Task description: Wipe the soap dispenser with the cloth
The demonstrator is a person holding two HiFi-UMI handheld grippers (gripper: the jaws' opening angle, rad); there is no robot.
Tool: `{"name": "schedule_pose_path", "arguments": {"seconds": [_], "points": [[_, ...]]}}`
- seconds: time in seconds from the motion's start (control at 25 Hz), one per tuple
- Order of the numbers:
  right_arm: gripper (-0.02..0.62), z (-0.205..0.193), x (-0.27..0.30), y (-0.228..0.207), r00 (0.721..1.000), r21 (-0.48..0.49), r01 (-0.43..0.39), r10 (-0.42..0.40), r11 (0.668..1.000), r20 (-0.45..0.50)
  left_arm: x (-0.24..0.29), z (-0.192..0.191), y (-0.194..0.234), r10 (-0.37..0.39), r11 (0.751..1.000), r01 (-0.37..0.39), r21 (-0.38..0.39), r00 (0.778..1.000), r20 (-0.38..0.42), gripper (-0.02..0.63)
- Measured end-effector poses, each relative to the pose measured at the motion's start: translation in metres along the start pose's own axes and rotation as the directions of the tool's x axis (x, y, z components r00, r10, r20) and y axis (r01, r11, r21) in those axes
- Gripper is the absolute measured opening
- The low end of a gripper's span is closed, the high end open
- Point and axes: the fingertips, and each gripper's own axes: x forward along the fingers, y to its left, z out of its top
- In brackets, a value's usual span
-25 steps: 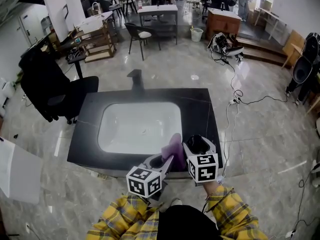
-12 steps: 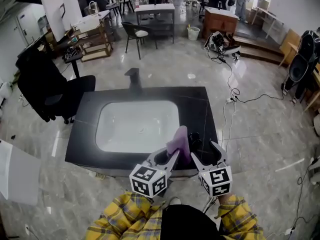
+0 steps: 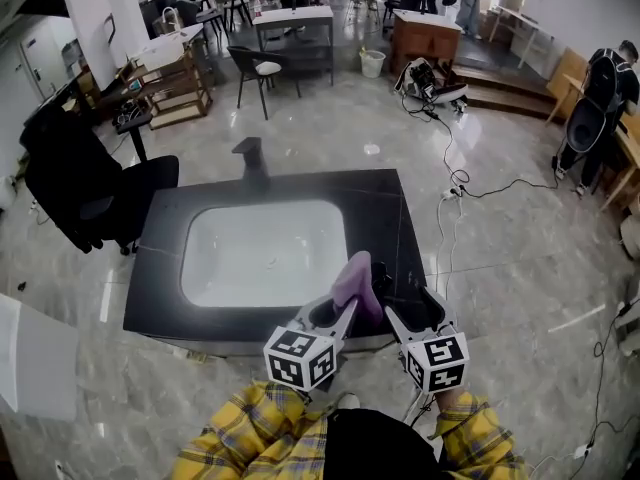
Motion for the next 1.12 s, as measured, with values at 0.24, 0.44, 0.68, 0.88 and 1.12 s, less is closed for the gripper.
{"name": "schedule_pose_path", "arguments": {"seconds": [0.24,0.44,0.68,0.88,1.12], "points": [[0.281,-0.008,0.0,-0.001,1.0,0.014,0.001,-0.001,1.0,-0.006,0.004,-0.013,0.006,0.018,1.0,-0.018,-0.008,0.999,-0.029,0.064],[0.281,-0.015,0.0,0.0,1.0,0.017,-0.015,0.016,1.0,-0.021,0.005,-0.034,0.009,0.038,0.999,-0.04,-0.024,0.997,-0.067,0.064],[0.281,-0.02,0.003,0.002,0.999,0.011,-0.037,0.037,0.999,-0.039,0.005,-0.04,0.015,0.056,0.998,-0.058,-0.031,0.996,-0.076,0.064],[0.281,-0.018,0.01,0.009,0.995,0.042,-0.091,0.093,0.995,-0.042,0.0,-0.048,0.022,0.073,0.997,-0.077,-0.031,0.992,-0.098,0.064],[0.281,-0.01,0.019,0.014,0.986,0.019,-0.162,0.162,0.987,-0.038,-0.005,-0.053,0.02,0.088,0.995,-0.092,-0.03,0.99,-0.107,0.064]]}}
